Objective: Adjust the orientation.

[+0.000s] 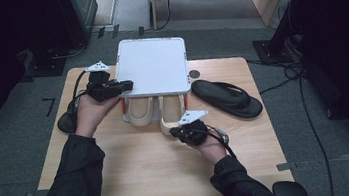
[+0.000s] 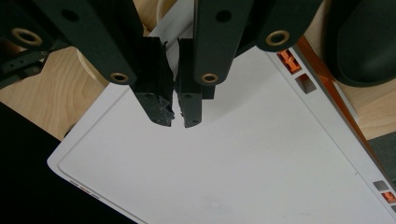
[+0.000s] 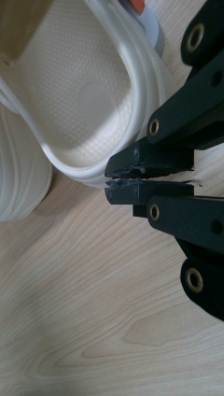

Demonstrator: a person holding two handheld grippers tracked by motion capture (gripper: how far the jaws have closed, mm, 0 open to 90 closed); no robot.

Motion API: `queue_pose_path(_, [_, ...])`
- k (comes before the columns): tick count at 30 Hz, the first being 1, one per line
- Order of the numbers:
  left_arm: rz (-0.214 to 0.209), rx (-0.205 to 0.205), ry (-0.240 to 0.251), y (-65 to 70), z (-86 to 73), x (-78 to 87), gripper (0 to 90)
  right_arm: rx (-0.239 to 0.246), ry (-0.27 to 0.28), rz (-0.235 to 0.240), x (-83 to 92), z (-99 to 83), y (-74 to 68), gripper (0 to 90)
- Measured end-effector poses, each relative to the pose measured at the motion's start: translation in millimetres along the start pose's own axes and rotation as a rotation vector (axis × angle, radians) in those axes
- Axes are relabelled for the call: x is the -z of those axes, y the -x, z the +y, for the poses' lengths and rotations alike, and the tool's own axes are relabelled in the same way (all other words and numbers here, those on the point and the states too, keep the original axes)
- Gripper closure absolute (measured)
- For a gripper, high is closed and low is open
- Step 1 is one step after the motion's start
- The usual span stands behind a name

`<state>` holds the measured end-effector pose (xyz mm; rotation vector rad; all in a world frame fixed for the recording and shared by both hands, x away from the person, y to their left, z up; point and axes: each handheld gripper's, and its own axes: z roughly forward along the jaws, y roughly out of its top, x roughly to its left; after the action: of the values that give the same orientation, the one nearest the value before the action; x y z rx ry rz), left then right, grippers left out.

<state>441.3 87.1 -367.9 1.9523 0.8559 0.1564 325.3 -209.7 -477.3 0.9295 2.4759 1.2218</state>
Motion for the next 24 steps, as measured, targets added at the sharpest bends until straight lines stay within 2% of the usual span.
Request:
queue_pose_path(7, [-0.004,0.004,-0.001,0.2,0.0,0.3,84.2,0.015,0.012,0.014,-6.2,5.9,1.8,85.6])
queue_pose_path(14, [-0.008,0.006,0.001,0.9,-1.0,0.9,84.1,-0.001,0.017,-0.028,-9.0,9.7,13.8,84.3])
queue_pose_path(18, [-0.014,0.017,0.001,-0.1,-1.5,2.5,84.1,-0.033,0.024,-0.043,-9.2,10.2,22.9,81.9])
queue_pose_path(21, [-0.012,0.020,0.000,-0.3,-1.5,3.5,83.3,-0.094,0.032,-0.020,-10.0,8.2,26.9,79.9])
queue_pose_path(24, [-0.011,0.024,-0.002,0.0,-1.2,4.0,80.8,-0.090,0.022,-0.020,-9.3,5.6,24.3,78.7])
